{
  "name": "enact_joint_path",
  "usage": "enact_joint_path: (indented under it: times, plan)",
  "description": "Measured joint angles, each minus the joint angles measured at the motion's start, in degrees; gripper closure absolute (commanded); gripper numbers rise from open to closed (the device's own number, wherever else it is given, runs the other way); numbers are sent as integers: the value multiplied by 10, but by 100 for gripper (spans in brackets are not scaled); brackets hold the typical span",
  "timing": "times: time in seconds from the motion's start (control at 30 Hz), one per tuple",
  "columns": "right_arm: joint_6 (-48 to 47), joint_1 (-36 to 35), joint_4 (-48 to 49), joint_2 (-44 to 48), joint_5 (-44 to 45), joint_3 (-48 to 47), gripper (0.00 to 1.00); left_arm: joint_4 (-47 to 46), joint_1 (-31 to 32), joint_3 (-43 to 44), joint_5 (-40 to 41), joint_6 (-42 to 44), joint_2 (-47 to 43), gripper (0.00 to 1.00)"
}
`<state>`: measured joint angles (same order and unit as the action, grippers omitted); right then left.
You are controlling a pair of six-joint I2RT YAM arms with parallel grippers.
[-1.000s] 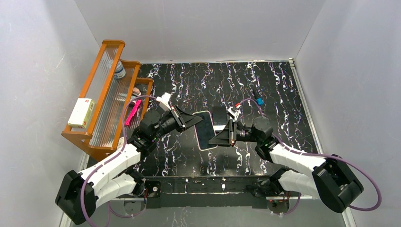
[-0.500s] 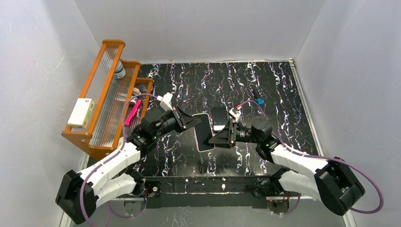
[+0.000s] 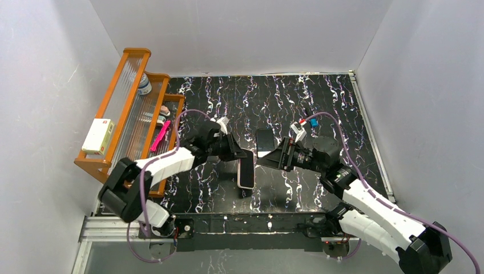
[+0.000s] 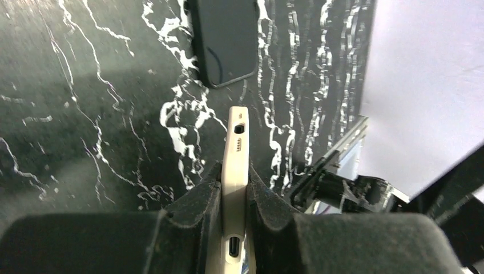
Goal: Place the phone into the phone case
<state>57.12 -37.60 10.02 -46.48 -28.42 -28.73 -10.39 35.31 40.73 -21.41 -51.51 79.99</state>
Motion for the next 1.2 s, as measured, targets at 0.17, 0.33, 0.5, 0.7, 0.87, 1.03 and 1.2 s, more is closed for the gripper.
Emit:
enact_joint_path:
  times: [0.17,0.33,0.5,0.7,0.87,1.03,1.2]
  plan:
    - [-20,0,-48,7,23,0,1,41,-9,89,-3,53,91,100]
    - [-38,0,-90,11,43,-2,1,51,-29,152,-14,99,147,100]
    - [-57,0,-136,15,67,-19,1,38,-59,151,-36,115,193,98]
    - [-72,0,-158,27,80,-22,1,38,-78,154,-52,119,226,67]
    - [-83,0,-183,24,79,-27,1,90,-78,169,-26,151,226,54]
    - [-97,0,-231,2,99,-57,1,142,-78,174,9,169,207,45]
    - [-100,0,-276,0,148,-76,1,183,-78,174,29,179,130,36]
